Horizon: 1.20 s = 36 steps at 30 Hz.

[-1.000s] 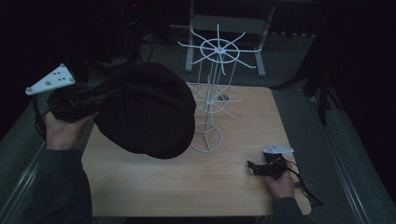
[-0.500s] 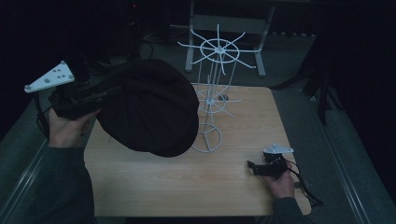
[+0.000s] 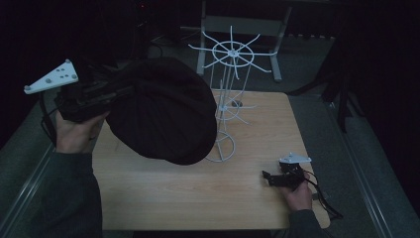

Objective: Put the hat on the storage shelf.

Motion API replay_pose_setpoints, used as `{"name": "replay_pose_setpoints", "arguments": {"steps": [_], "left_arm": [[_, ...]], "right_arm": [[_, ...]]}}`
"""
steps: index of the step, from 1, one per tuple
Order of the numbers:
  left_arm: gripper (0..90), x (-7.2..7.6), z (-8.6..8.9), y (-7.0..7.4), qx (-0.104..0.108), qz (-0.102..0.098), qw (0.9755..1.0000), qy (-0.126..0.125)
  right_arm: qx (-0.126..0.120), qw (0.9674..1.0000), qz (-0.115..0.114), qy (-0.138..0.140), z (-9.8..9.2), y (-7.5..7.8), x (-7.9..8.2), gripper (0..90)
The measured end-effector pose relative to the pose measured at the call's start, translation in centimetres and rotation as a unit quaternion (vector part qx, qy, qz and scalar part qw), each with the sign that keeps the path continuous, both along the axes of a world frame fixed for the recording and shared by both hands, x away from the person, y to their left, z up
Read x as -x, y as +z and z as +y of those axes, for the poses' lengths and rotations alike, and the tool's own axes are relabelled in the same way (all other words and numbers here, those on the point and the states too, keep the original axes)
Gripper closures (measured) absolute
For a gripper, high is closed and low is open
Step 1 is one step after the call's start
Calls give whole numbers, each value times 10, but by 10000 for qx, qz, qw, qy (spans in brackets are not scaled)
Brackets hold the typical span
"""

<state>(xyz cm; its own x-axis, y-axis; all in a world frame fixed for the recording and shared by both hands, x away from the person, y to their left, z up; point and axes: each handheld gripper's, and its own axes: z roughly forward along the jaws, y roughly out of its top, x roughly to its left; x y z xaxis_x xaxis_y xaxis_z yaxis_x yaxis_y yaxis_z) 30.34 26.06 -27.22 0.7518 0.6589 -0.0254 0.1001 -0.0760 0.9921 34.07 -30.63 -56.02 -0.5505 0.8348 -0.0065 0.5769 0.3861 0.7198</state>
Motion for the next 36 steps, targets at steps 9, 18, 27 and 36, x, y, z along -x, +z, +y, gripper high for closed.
{"name": "replay_pose_setpoints", "arguments": {"steps": [9, 18, 27, 36], "left_arm": [[715, -4, -6, 6, 31, -48, 9999, -104], [714, -6, -10, 13, 98, -117, 9997, -183], [715, -7, -13, 18, 183, -198, 9992, -299], [715, -12, -14, 23, 357, -255, 9985, -337]], "right_arm": [[0, 10000, 0, 0, 0, 0, 0, 128], [-1, 10000, 2, -2, 0, 0, 0, 128], [0, 10000, 1, 2, 0, 0, 0, 128], [5, 10000, -8, 5, 0, 0, 0, 128]]}}
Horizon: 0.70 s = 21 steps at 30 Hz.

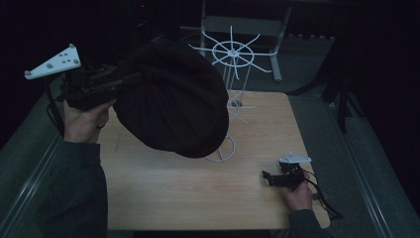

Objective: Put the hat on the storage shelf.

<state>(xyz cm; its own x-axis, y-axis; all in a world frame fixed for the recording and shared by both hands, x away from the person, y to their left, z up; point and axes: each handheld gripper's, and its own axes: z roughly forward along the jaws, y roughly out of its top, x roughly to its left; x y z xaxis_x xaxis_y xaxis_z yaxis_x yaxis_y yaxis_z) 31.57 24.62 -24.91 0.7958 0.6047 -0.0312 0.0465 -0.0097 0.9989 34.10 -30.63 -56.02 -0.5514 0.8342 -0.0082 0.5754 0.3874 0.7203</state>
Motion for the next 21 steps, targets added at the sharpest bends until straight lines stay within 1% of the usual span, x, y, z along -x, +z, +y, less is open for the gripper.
{"name": "replay_pose_setpoints", "arguments": {"steps": [1, 2, 4, 7, 9, 13, 14, 19, 21], "left_arm": [[715, 0, 0, 0, 0, 0, 10000, 0], [715, -2, -1, 2, 64, -20, 10000, -11], [715, -4, -4, 3, 98, -30, 9999, -28], [714, -5, -8, 5, 112, -63, 9999, -52], [714, -11, -15, 5, 85, -60, 9999, -32], [715, -22, -26, 4, -24, 32, 10000, 5], [715, -22, -26, 4, -24, 32, 10000, 5], [714, -40, -39, -1, -121, 210, 9997, 8], [713, -46, -43, -5, -144, 315, 9994, -5]], "right_arm": [[0, 10000, 0, 0, 0, 0, 0, 128], [-4, 10000, 6, -2, 0, 0, 0, 128], [-3, 10000, 5, -1, 0, 0, 0, 128], [-3, 10000, 5, -1, 0, 0, 0, 128], [-4, 10000, 5, -1, 0, 0, 0, 128], [-5, 10000, 5, -2, 0, 0, 0, 128], [-5, 10000, 5, -2, 0, 0, 0, 128], [-1, 10000, 1, -5, 0, 0, 0, 128], [-6, 10000, 6, -7, 0, 0, 0, 128]]}}
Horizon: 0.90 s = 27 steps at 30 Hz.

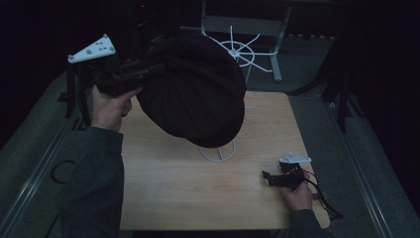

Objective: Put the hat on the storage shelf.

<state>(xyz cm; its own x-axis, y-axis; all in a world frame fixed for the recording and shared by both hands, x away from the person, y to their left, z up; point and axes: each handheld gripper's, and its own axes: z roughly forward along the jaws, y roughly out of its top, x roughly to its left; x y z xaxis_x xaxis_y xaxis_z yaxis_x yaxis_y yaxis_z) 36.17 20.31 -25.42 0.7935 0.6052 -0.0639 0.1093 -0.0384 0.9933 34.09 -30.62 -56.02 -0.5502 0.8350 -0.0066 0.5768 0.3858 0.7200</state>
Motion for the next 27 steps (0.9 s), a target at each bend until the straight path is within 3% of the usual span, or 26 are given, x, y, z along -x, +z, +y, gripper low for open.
{"name": "replay_pose_setpoints", "arguments": {"steps": [11, 12, 19, 27], "left_arm": [[677, -14, -13, -10, -354, 381, 9985, 186], [671, -16, -16, -12, -490, 458, 9974, 256], [639, -18, -21, -16, -665, 496, 9961, 303], [596, -18, -21, -18, -641, 544, 9959, 328]], "right_arm": [[-1, 10000, 2, 3, 0, 0, 0, 128], [2, 10000, -2, 6, 0, 0, 0, 129], [4, 10000, -8, 12, 0, 0, 0, 128], [4, 10000, -10, 10, 0, 0, 0, 128]]}}
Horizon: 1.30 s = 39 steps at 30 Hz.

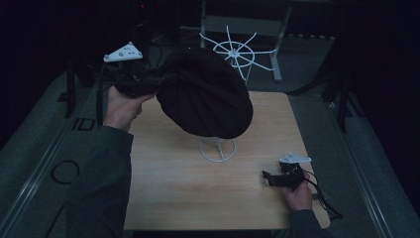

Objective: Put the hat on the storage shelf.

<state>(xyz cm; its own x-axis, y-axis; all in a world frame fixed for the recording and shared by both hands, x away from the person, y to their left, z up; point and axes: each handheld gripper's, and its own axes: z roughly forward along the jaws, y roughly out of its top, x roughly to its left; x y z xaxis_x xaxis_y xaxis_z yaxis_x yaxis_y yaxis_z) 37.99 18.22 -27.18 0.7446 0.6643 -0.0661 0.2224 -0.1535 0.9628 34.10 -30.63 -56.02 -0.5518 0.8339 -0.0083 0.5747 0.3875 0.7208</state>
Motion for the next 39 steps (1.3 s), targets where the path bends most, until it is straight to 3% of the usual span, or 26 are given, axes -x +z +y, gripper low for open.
{"name": "replay_pose_setpoints", "arguments": {"steps": [6, 13, 25, 33, 39], "left_arm": [[526, -2, 7, -9, 216, 133, 9997, 48], [404, 0, 7, -9, 164, 160, 9996, 134], [312, 5, 11, -7, 114, 138, 9996, 195], [298, 12, 22, 2, 268, -1, 9994, 228], [309, 17, 26, 4, 177, -35, 9993, 314]], "right_arm": [[-5, 10000, 0, -2, 0, 0, 0, 129], [-8, 10000, 1, -7, 0, 0, 0, 128], [-8, 10000, 2, -7, 0, 0, 0, 128], [-3, 10000, -2, -6, 0, 0, 0, 128], [1, 10000, -1, -2, 0, 0, 0, 128]]}}
